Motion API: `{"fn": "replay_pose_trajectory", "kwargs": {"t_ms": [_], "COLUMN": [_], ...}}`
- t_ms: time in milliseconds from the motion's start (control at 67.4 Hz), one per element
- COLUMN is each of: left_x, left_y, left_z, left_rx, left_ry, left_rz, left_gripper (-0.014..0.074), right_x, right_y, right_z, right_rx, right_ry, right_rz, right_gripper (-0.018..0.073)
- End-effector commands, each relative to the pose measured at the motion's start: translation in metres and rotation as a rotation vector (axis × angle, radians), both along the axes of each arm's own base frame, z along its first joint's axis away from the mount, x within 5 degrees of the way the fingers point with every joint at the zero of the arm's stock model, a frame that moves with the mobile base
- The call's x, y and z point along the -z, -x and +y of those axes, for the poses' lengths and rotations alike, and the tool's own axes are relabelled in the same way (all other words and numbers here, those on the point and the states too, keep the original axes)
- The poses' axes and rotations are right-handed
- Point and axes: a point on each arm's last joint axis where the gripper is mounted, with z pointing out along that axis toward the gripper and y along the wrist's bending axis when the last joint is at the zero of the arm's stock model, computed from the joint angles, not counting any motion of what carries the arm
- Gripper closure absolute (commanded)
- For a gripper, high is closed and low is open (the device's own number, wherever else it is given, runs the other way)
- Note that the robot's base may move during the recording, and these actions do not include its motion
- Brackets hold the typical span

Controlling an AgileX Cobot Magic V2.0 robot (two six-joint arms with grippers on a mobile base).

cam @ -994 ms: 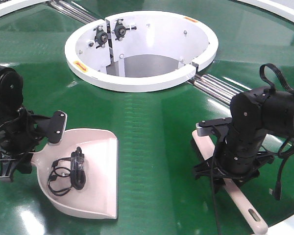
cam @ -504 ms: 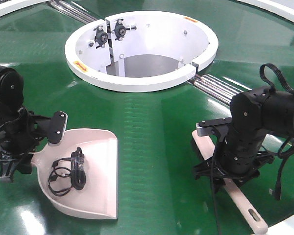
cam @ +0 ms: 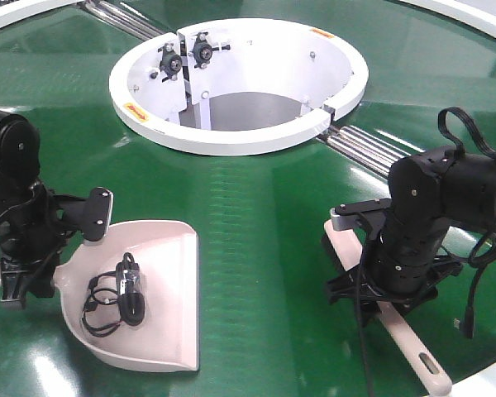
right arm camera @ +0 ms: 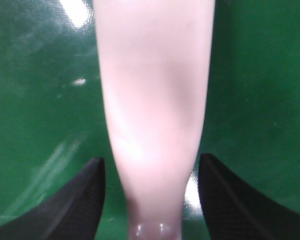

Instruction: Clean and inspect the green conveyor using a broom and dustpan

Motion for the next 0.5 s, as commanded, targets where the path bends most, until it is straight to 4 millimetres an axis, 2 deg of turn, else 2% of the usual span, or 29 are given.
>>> {"fn": "replay_pose_trajectory", "kwargs": {"t_ms": [0, 489], "left_x": [-0.018, -0.035], "left_y": [0.002, 0.011], "left_z": [-0.004, -0.004], "left_rx": [-0.016, -0.044], "left_ry": [0.039, 0.061], "left_rz": [-0.050, -0.077], "left_gripper": [0.0302, 0.0302], "right_x": [-0.018, -0.019], "right_y": [-0.001, 0.000], "right_z": [0.000, -0.001], "right_rx": [-0.015, -0.037], "right_ry": [-0.022, -0.020], "right_rz": [-0.061, -0.055], "right_gripper": [0.0160, 0.0160]}}
